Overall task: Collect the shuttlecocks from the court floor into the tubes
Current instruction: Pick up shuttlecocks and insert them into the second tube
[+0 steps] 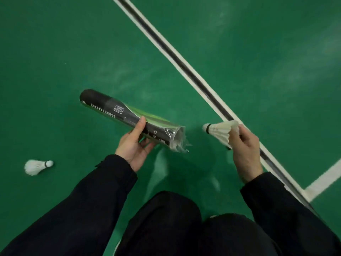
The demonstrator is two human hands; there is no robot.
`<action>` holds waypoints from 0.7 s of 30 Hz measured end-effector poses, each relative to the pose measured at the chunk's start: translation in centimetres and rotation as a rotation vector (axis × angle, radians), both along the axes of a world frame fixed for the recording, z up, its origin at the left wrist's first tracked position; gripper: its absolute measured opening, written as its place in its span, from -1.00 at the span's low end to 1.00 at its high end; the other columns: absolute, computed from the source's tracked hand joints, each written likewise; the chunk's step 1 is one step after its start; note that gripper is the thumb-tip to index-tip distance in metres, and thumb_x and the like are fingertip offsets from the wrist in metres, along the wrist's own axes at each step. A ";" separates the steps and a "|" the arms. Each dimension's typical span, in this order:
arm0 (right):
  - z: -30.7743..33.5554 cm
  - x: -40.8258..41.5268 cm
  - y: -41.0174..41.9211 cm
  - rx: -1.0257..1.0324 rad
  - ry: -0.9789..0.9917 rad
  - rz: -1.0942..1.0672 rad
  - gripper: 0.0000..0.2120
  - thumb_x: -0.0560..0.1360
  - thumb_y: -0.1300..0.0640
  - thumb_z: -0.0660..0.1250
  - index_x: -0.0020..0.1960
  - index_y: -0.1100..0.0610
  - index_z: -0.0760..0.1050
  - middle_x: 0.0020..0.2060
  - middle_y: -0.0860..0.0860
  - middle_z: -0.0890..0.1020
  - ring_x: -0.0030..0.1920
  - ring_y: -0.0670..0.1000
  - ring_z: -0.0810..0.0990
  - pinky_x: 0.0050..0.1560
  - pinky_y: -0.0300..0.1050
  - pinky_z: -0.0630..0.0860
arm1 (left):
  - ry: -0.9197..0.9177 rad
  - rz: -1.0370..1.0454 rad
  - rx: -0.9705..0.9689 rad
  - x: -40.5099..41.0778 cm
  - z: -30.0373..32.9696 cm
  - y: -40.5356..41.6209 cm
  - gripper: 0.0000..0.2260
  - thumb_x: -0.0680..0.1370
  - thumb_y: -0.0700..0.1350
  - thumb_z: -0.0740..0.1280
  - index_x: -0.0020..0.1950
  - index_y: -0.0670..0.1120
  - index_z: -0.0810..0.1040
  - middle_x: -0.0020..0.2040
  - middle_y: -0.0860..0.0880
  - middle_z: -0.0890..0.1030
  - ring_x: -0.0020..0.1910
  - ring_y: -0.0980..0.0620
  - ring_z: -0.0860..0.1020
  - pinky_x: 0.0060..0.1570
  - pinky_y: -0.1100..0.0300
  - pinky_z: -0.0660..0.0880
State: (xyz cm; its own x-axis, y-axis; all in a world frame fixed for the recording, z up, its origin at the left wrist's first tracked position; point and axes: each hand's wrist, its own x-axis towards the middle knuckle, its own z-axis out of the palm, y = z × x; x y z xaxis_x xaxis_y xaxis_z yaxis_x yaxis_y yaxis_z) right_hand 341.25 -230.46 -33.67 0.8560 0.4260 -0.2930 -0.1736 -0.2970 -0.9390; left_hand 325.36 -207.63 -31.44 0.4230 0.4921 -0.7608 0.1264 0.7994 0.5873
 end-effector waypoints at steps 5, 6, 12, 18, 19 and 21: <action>10.6 -0.5 9.4 0.033 -0.291 0.686 -0.81 0.56 0.20 0.40 0.06 -0.04 0.70 -0.19 0.01 0.61 -0.25 -0.02 0.54 -0.25 -0.20 0.42 | -0.101 0.263 -0.006 -3.7 6.7 1.6 -0.38 0.51 0.08 0.49 0.47 -0.21 0.49 0.08 -0.11 0.75 0.22 -0.10 0.65 0.04 0.12 0.66; 12.1 -1.3 11.2 0.029 -0.352 0.768 -0.82 0.54 0.20 0.42 0.02 -0.07 0.69 -0.24 -0.06 0.59 -0.31 -0.09 0.51 -0.29 -0.23 0.39 | -0.109 0.311 0.004 -4.7 8.0 1.6 -0.37 0.50 0.08 0.50 0.47 -0.22 0.49 0.08 -0.11 0.75 0.22 -0.10 0.65 0.03 0.12 0.66; 15.8 -10.5 18.0 0.071 -0.450 0.774 -0.71 0.41 0.13 0.44 -0.19 -0.01 0.30 -0.38 -0.10 0.40 -0.40 -0.09 0.27 -0.38 -0.13 0.25 | -0.194 0.628 0.110 -12.9 12.6 0.5 -0.51 0.56 0.04 0.46 0.39 -0.21 0.54 0.16 -0.19 0.72 0.30 -0.15 0.63 0.03 0.08 0.68; 14.9 -23.0 17.0 0.441 -0.195 1.048 -0.83 0.48 0.14 0.47 -0.21 0.10 0.49 -0.43 -0.04 0.48 -0.41 -0.11 0.35 -0.38 -0.11 0.32 | -0.176 1.017 0.208 -25.3 13.7 -6.3 -0.45 0.54 0.06 0.47 0.41 -0.25 0.53 0.24 -0.20 0.68 0.19 -0.08 0.66 0.04 0.09 0.68; 14.6 -24.8 16.1 0.467 -0.235 1.175 -0.90 0.50 0.05 0.43 -0.14 0.06 0.57 -0.45 -0.10 0.49 -0.44 -0.12 0.36 -0.40 -0.15 0.31 | -0.162 1.090 0.232 -27.3 14.0 -8.1 -0.52 0.56 0.06 0.46 0.34 -0.23 0.56 0.17 -0.17 0.70 0.16 -0.07 0.67 0.02 0.10 0.68; 14.6 -28.2 14.4 0.503 -0.340 1.459 -0.86 0.53 -0.03 0.32 0.02 -0.03 0.61 -0.48 -0.14 0.43 -0.48 -0.12 0.33 -0.43 -0.15 0.28 | -0.119 1.204 0.281 -30.8 14.4 -11.9 -0.62 0.56 0.06 0.45 0.23 -0.18 0.58 0.00 -0.10 0.71 0.05 -0.01 0.69 -0.04 0.15 0.67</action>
